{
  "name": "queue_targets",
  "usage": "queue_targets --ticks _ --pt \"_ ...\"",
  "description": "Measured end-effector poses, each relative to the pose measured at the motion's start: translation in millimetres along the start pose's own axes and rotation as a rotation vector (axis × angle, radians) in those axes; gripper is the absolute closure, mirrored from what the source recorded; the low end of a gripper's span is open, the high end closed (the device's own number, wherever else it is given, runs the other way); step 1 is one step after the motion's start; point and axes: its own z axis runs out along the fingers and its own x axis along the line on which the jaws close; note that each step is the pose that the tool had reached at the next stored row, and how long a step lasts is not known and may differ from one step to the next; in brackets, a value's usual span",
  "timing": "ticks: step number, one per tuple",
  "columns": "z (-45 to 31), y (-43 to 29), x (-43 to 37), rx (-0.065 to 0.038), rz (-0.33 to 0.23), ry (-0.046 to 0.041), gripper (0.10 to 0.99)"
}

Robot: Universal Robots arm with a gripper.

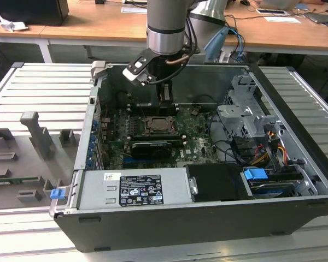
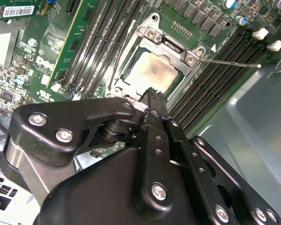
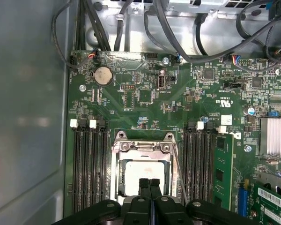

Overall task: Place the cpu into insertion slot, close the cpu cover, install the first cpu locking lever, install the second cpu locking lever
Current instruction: 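Install the first cpu locking lever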

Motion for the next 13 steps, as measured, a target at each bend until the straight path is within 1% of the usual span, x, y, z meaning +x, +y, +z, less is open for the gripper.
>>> queue_targets --ticks 4,13 --pt "-2.4 0.1 0.0 0.000 0.000 0.0001 0.980" --pt "-18.8 0.7 -0.4 0.000 0.000 0.0000 0.980"
